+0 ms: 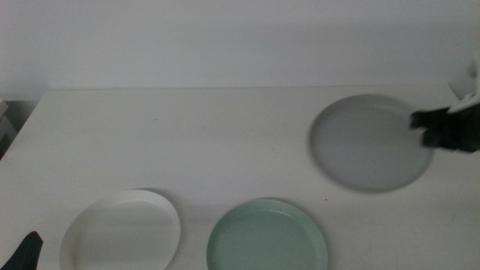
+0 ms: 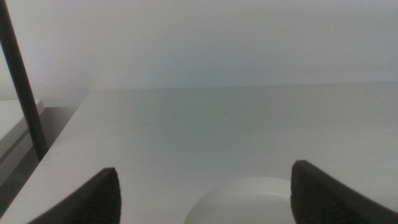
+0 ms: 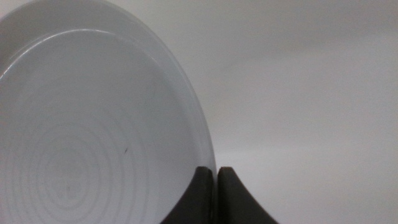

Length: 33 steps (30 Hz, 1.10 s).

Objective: Stack the three bowls on top of each other.

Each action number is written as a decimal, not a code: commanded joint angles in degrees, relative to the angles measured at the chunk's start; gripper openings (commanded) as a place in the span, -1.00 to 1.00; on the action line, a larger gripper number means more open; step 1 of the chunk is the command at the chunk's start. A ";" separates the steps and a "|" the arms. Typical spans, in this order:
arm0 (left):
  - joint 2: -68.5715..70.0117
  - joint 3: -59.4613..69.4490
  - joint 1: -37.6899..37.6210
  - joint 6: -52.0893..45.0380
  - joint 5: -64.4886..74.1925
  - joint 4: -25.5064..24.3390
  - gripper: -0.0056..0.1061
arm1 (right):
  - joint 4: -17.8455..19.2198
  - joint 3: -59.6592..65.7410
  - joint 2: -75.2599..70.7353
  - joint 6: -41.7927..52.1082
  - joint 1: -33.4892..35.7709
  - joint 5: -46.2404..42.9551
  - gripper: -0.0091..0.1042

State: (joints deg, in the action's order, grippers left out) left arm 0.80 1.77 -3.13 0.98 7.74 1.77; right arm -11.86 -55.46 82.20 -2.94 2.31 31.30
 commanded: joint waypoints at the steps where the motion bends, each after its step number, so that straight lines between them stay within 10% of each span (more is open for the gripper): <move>1: 0.57 -0.28 -0.29 0.58 -4.07 0.67 0.90 | -1.49 1.84 -5.67 -0.12 4.91 -2.28 -0.86; 11: 0.57 -0.28 -0.29 0.58 -4.07 0.67 0.90 | -2.76 8.17 -4.00 -2.12 23.94 -6.68 -0.86; 25: 0.57 -0.28 -0.29 0.58 -4.07 0.67 0.90 | -2.79 8.10 7.29 -1.83 29.40 -13.11 -0.85; 33: 0.57 -0.28 -0.29 0.58 -4.07 0.67 0.90 | -2.55 7.98 7.25 -1.83 29.40 -12.89 -0.32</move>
State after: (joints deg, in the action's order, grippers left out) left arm 0.80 1.77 -3.13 0.98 7.74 1.77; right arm -14.42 -46.09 92.21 -5.06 31.60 20.47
